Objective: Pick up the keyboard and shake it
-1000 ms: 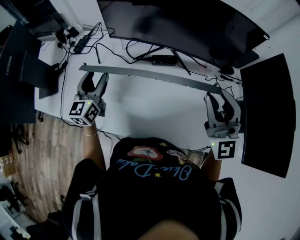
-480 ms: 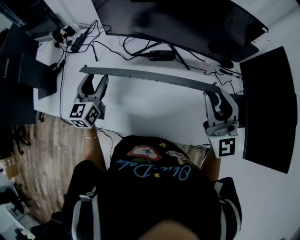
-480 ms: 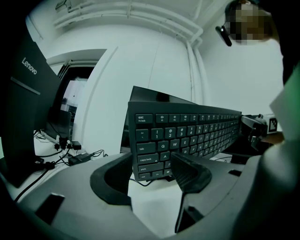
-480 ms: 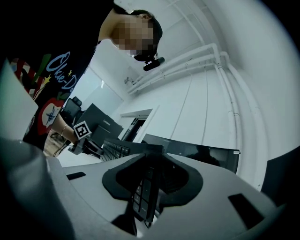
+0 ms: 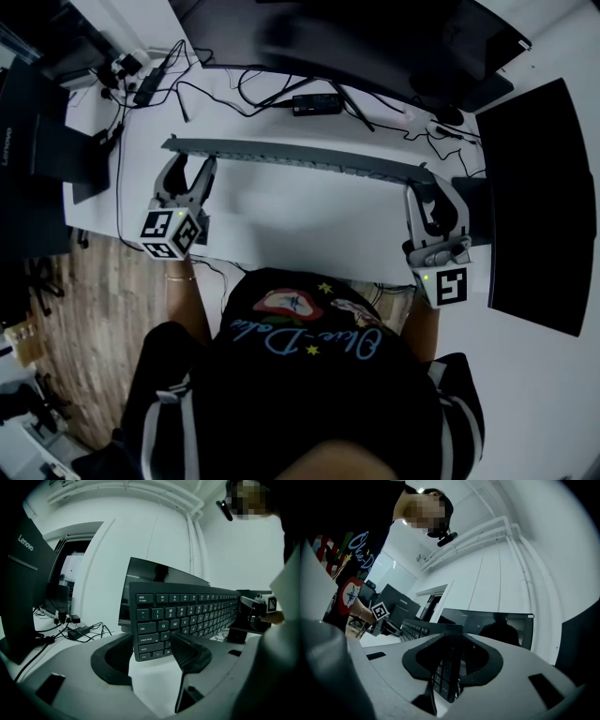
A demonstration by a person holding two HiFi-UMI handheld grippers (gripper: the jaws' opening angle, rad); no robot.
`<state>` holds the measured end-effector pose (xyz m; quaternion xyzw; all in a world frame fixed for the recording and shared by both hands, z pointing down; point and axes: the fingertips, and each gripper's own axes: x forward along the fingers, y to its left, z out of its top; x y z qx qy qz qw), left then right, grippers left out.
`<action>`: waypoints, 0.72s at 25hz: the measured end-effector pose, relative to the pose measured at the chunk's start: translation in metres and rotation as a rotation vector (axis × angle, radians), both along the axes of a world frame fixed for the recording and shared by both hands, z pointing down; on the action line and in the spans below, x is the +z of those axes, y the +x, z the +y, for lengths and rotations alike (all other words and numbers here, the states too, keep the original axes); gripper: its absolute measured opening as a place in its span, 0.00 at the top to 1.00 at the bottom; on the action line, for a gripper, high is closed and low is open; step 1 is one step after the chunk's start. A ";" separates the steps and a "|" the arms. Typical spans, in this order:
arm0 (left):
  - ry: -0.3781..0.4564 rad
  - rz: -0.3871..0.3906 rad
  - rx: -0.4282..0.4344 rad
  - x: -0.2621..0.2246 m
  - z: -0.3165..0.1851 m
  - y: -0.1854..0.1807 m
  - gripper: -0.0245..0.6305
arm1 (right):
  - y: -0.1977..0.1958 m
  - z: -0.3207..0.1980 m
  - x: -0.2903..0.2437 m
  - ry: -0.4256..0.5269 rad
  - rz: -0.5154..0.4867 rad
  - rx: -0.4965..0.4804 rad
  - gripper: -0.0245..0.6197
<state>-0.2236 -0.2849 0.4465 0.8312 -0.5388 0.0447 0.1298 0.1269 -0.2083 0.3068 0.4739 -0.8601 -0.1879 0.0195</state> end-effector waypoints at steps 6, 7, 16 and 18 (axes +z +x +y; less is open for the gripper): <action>-0.060 -0.020 0.007 0.017 0.005 0.002 0.60 | 0.004 -0.001 0.019 -0.060 -0.031 0.015 0.81; -0.070 -0.023 0.007 0.020 0.007 0.002 0.60 | 0.004 -0.001 0.023 -0.072 -0.033 0.017 0.81; -0.145 -0.046 -0.002 0.047 0.019 -0.003 0.60 | 0.005 -0.004 0.054 -0.164 -0.068 0.023 0.81; -0.156 -0.052 -0.002 0.052 0.020 -0.004 0.60 | 0.007 -0.005 0.062 -0.191 -0.079 0.024 0.81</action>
